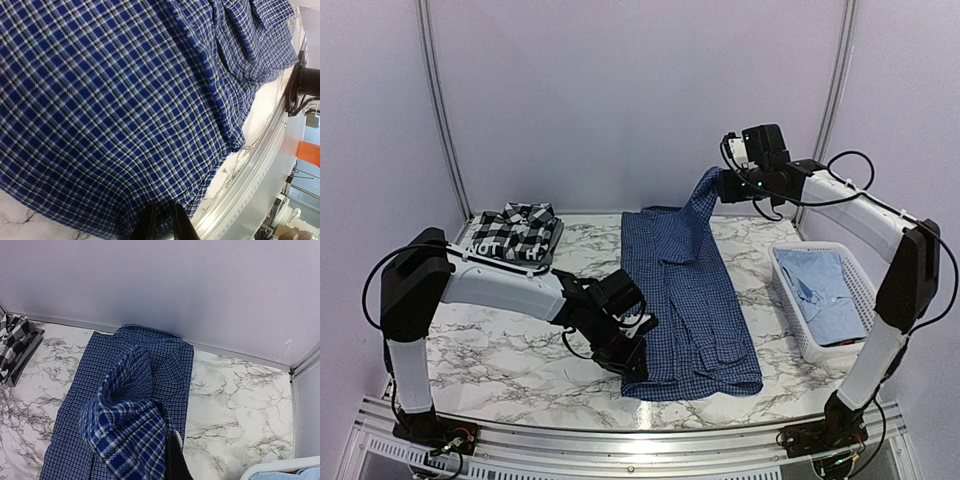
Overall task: Fold and stack the long sleeve shirts
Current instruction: Fold the sleeve of the rectangle-folded shirt.
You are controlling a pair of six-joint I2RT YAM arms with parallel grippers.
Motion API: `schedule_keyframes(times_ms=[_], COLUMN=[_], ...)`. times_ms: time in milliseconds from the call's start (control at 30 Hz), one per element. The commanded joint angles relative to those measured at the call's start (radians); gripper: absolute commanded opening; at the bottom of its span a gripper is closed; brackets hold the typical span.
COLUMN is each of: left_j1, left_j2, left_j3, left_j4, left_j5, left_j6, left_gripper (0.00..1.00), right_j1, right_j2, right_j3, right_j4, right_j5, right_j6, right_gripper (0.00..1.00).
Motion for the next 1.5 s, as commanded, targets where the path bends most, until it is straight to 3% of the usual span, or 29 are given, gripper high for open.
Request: schedule_keyframes(times_ms=[0, 200, 600, 967, 1233, 1467], left_j1=[-0.010, -0.011, -0.005, 0.103, 0.246, 0.276], left_j2=[0.018, 0.029, 0.004, -0.139, -0.205, -0.126], left_j3=[-0.025, -0.035, -0.010, -0.039, -0.083, 0.024], left_j4=[0.002, 0.017, 0.024, 0.035, 0.050, 0.099], left_j5=[0.035, 0.064, 0.070, -0.025, -0.087, -0.054], left_j6=[0.009, 0.001, -0.003, -0.065, -0.121, -0.153], left_gripper=[0.12, 0.28, 0.46, 0.48, 0.47, 0.46], right_j1=[0.026, 0.050, 0.102, 0.263, 0.389, 0.395], right_j2=[-0.013, -0.009, -0.038, -0.042, 0.010, 0.060], right_j3=[0.001, -0.007, -0.067, -0.147, -0.092, 0.031], right_j4=[-0.005, -0.012, -0.021, -0.073, -0.266, -0.439], right_j5=[0.002, 0.009, -0.024, 0.045, 0.317, 0.573], right_j6=[0.002, -0.006, -0.050, -0.122, -0.118, -0.106], right_gripper=[0.00, 0.00, 0.00, 0.00, 0.00, 0.00])
